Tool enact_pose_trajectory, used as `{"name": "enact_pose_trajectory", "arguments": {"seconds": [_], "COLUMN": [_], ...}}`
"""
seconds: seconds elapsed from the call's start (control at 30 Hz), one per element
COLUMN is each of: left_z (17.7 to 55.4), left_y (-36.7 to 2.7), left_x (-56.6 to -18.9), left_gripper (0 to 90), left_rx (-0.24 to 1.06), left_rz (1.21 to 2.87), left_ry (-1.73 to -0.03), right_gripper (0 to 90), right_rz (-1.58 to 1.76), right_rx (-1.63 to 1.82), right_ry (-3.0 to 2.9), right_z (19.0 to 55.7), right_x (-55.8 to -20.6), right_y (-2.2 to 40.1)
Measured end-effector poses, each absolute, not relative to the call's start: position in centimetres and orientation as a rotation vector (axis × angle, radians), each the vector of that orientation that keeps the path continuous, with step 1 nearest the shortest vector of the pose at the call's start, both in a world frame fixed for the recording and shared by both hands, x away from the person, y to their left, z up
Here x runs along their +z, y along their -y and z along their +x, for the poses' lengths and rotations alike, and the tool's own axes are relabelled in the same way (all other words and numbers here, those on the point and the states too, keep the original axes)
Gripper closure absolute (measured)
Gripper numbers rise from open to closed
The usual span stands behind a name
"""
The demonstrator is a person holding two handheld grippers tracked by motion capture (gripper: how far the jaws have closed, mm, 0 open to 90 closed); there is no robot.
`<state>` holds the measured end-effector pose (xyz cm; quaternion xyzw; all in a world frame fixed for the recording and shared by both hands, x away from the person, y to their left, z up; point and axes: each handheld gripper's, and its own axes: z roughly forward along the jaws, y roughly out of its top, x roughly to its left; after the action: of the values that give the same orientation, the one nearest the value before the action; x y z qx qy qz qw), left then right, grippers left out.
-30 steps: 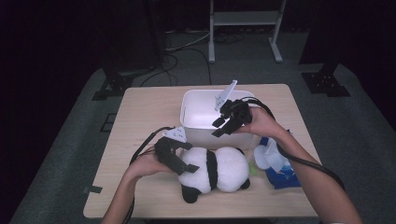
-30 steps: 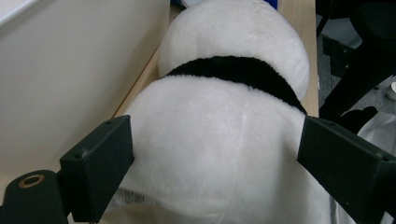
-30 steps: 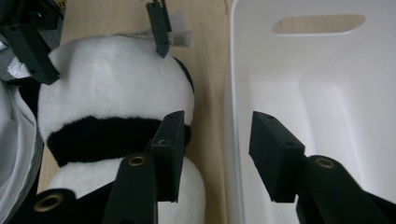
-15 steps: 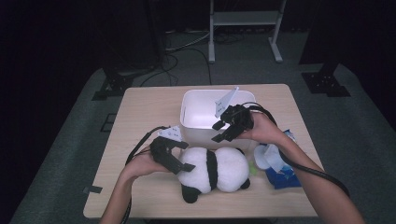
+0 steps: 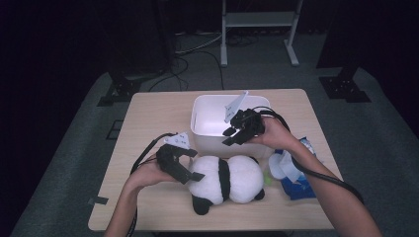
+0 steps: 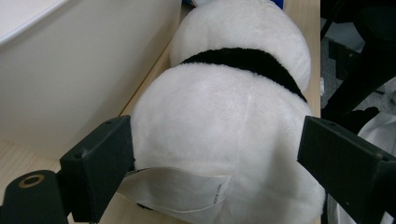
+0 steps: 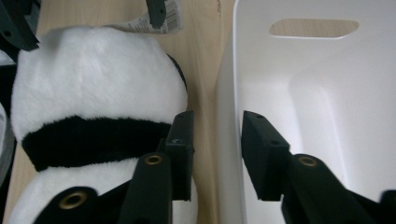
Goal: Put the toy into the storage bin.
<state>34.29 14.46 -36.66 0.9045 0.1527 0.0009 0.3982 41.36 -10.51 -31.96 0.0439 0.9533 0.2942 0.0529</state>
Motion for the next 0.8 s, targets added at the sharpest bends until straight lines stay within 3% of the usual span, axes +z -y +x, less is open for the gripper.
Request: {"name": "enact_pose_trajectory", "arguments": {"seconds": [0.13,0.4,0.53,0.7,0.8], "left_z": [34.3,34.3,34.3,34.3,34.4], "left_y": [-14.6,-14.6,-14.7,-14.9,-15.1], "left_x": [-36.7,-36.7,-36.6,-36.6,-36.6], "left_gripper": [9.4,9.4,9.4,9.4,9.4], "left_rx": [0.001,-0.004,0.008,0.009,0.013], "left_rz": [2.286,2.289,2.288,2.291,2.283], "left_ry": [-0.389,-0.389,-0.394,-0.393,-0.401], "right_gripper": [70.6,70.2,67.4,53.9,53.8], "right_rz": [0.131,0.1,0.099,0.144,0.13], "right_rx": [0.907,0.893,0.9,0.95,0.985], "right_ry": [-2.907,-2.937,-2.942,-2.918,-2.899], "right_z": [41.5,40.9,40.9,40.4,40.0], "right_x": [-32.1,-32.1,-32.1,-31.7,-31.4], "right_y": [10.6,10.3,10.3,10.9,11.3]}}
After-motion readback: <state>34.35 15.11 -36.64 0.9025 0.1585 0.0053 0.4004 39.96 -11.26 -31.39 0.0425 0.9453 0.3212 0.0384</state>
